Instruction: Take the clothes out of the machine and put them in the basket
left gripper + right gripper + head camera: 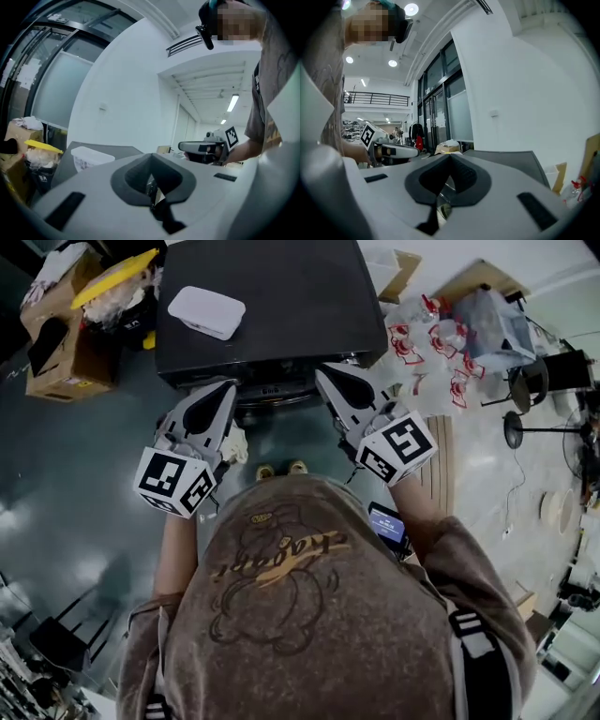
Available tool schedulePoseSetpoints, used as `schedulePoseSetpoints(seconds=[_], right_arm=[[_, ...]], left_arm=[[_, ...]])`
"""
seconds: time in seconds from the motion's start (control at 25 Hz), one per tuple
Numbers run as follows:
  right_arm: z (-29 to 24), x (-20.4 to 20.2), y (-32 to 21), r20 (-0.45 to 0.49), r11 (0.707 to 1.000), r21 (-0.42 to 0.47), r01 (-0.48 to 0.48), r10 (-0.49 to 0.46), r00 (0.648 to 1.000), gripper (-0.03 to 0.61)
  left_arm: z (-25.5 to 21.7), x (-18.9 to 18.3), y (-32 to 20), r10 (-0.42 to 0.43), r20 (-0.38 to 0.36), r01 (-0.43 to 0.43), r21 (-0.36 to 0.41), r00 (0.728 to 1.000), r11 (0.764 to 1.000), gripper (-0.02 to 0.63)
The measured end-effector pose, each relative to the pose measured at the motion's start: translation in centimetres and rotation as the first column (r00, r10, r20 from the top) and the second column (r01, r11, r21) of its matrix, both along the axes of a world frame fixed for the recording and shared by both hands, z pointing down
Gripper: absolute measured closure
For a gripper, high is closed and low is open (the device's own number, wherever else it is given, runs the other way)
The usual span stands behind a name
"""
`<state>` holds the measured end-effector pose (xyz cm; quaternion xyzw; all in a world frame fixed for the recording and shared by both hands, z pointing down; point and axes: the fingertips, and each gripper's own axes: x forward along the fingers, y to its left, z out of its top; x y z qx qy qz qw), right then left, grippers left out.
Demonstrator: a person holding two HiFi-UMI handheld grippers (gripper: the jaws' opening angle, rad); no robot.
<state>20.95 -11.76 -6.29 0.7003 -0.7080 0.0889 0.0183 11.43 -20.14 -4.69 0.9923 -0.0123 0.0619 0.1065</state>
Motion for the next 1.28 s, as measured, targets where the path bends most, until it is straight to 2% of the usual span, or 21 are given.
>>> schedulePoseSetpoints(seconds=[0.44, 0.8, 1.28], right_arm=[[3.7, 1.1, 1.3, 0.028, 1.000, -0.015, 0.023, -0.023, 0.999, 0.581], [3.4, 1.7, 1.6, 0.036, 0.998, -0.012, 0.057, -0.057, 0.998, 0.583], [3.9, 2.5, 1.6, 0.046, 0.998, -0.013, 0.054, -0.054, 0.997, 0.581]], left_arm=[[3.2, 2.7, 3.0, 0.040, 0.023, -0.040, 0.004, 0.999, 0.999, 0.605], [2.9, 3.1, 3.2, -0.009, 0.016, 0.009, -0.010, 1.000, 1.000, 0.606], [3.3, 4.0, 3.6, -0.048, 0.017, 0.048, -0.021, 0.999, 0.999, 0.605]])
